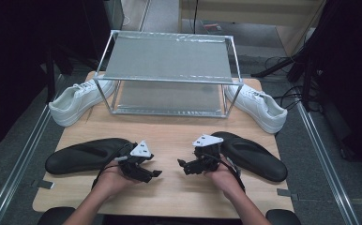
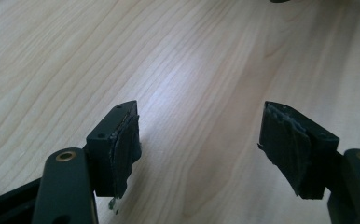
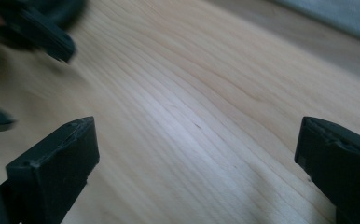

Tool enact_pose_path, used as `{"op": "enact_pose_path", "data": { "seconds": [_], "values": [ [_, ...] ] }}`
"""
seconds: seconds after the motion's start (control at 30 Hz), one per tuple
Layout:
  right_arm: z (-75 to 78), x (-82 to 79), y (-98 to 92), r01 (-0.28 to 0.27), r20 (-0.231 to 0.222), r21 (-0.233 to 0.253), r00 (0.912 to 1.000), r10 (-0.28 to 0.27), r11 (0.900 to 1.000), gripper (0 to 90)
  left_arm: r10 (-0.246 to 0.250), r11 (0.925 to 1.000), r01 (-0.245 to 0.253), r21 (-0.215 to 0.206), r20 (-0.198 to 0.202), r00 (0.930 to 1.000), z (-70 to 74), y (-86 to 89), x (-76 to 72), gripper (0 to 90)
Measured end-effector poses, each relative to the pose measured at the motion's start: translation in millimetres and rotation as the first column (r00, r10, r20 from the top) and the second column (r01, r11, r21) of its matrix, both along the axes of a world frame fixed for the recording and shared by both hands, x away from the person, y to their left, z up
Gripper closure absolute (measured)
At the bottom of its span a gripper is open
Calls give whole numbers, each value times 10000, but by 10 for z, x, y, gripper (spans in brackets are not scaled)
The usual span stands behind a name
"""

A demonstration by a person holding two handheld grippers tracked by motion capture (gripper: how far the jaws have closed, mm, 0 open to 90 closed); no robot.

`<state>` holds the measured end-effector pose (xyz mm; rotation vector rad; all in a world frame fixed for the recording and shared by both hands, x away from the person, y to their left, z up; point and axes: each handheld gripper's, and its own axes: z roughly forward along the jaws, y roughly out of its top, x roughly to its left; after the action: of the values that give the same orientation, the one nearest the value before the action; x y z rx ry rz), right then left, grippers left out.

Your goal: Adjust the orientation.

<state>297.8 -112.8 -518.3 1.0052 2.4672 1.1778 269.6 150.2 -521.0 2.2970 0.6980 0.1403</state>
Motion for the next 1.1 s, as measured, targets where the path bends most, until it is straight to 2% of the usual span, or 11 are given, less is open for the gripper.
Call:
{"op": "enact_pose_path", "data": {
  "seconds": [0.07, 0.1, 0.13, 0.2, 0.27, 0.33, 0.43, 0.57, 0.7, 0.8, 1.1],
  "values": [
    [50, -22, -17, -378, -663, 328, 9970, 399, 9987, 56, 22, 10000, -22, 8, 43, 10000, 32, 13, -7, 291],
    [50, -22, -17, -378, -663, 328, 9970, 399, 9987, 56, 22, 10000, -22, 8, 43, 10000, 32, 13, -7, 301],
    [72, -42, -42, -974, -1095, 741, 9884, 1051, 9925, 149, 85, 10000, -84, 14, -173, 9998, 31, 50, 3, 329],
    [82, -51, -50, -1204, -1269, 829, 9833, 1303, 9893, 135, 137, 9999, -145, -77, -920, 9957, 31, 94, 34, 370],
    [94, -62, -55, -1144, -1009, 739, 9874, 1215, 9907, 140, 221, 9995, -242, -178, -1100, 9937, 37, 112, 36, 368],
    [109, -67, -60, -969, -645, 520, 9929, 1002, 9939, 150, -6, 10000, 2, -57, -783, 9969, 72, 154, 11, 363],
    [117, -64, -74, -898, -351, 131, 9953, 903, 9959, 144, -58, 10000, 60, 36, -636, 9980, 103, 173, -2, 340],
    [129, -67, -97, -1226, -97, -424, 9924, 1223, 9915, 131, -7, 10000, 12, 68, -666, 9978, 153, 217, -11, 325],
    [164, -74, -96, -1544, -147, -164, 9879, 1541, 9879, 132, 193, 9998, -195, -25, -746, 9970, 220, 311, 0, 310],
    [171, -64, -103, -1475, -136, -111, 9890, 1473, 9890, 138, 328, 9993, -336, -145, -495, 9982, 254, 380, -8, 317],
    [175, -25, -114, -1364, -253, -13, 9903, 1363, 9907, 174, 595, 9982, -598, -37, -575, 9966, 287, 477, -35, 358]
  ]
}}
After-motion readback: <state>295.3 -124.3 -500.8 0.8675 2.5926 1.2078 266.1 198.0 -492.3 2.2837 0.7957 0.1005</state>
